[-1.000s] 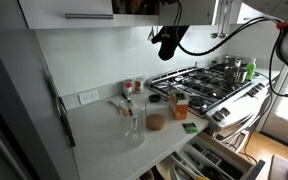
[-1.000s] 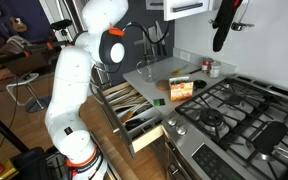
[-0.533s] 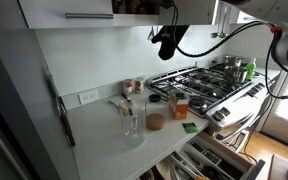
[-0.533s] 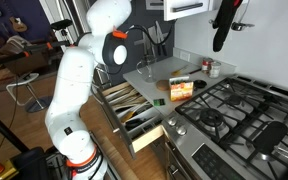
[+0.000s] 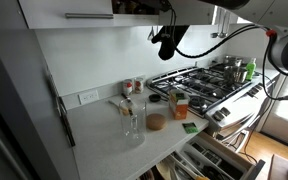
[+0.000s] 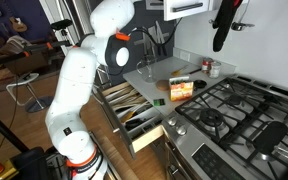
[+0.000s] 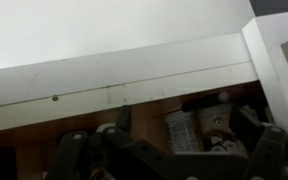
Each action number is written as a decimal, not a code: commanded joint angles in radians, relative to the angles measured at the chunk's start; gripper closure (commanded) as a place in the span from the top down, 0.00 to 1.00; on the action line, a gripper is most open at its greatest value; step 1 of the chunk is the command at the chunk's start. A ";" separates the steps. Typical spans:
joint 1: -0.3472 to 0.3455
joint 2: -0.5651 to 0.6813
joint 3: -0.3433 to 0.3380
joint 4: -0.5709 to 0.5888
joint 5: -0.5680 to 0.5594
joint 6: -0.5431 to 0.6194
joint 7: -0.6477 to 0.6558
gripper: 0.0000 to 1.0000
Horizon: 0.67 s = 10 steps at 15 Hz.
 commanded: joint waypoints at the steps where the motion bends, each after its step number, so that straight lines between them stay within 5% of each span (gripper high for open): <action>1: -0.009 0.032 0.020 0.035 0.021 0.017 -0.054 1.00; 10: -0.003 0.045 -0.003 0.040 0.000 0.005 -0.009 1.00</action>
